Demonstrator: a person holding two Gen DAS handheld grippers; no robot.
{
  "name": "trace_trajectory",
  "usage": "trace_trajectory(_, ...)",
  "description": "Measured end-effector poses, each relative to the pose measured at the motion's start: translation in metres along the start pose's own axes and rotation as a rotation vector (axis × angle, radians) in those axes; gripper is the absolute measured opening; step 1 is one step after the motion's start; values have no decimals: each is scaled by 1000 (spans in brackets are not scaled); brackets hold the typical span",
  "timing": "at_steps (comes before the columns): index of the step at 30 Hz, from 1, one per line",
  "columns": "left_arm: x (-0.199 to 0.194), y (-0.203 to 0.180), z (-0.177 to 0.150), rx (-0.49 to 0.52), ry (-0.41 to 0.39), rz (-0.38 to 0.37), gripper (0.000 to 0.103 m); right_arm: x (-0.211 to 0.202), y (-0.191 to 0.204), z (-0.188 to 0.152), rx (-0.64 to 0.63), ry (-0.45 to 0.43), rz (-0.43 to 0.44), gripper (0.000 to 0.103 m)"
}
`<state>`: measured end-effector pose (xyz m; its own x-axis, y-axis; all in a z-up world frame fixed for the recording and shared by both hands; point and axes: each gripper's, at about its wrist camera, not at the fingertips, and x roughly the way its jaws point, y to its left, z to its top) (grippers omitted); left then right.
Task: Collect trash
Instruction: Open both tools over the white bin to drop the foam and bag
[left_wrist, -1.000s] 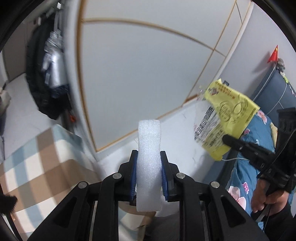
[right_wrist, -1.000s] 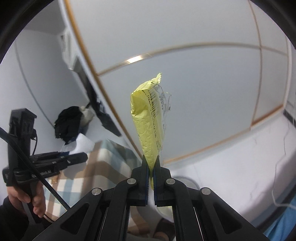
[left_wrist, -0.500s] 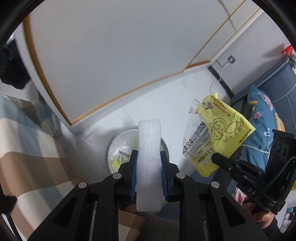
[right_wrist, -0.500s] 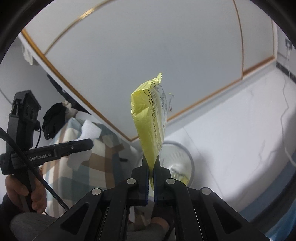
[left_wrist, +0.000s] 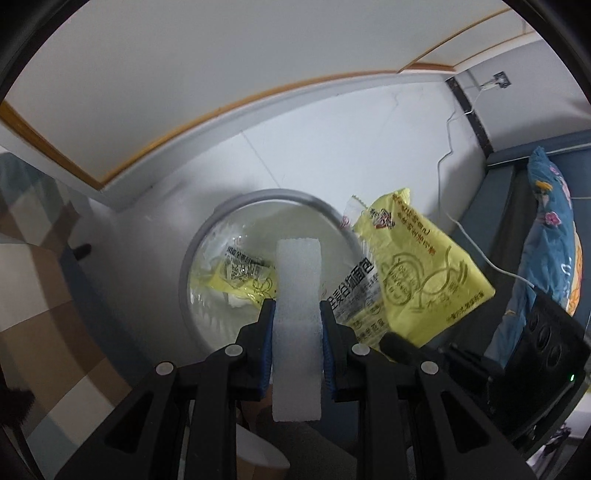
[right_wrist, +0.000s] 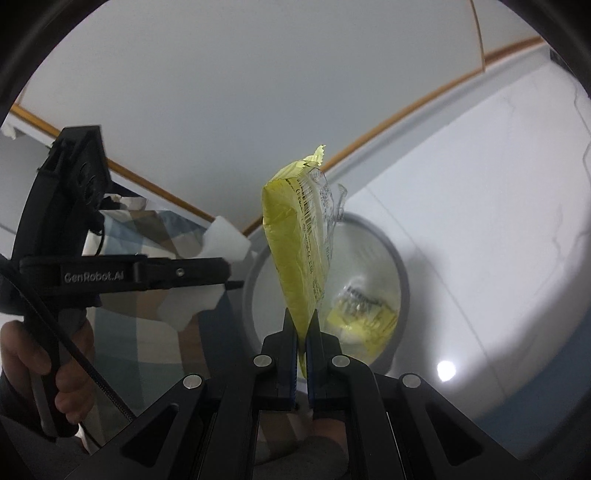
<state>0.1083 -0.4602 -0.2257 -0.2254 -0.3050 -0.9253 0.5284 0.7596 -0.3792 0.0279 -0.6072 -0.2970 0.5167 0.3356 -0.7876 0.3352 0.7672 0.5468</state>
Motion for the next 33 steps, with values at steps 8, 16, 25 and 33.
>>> trace_trajectory(8,14,8,0,-43,55,6,18,31,-11,-9,31,42,9,6)
trace_trajectory(16,18,15,1,-67,66,7,18,37,-15,-15,43,49,16,39)
trace_trajectory(25,28,14,4,-89,86,18,18,21,-22,-14,69,0,4,44)
trace_trajectory(33,27,12,2,-66,85,57,51,4,-14,-15,30,-75,-11,54)
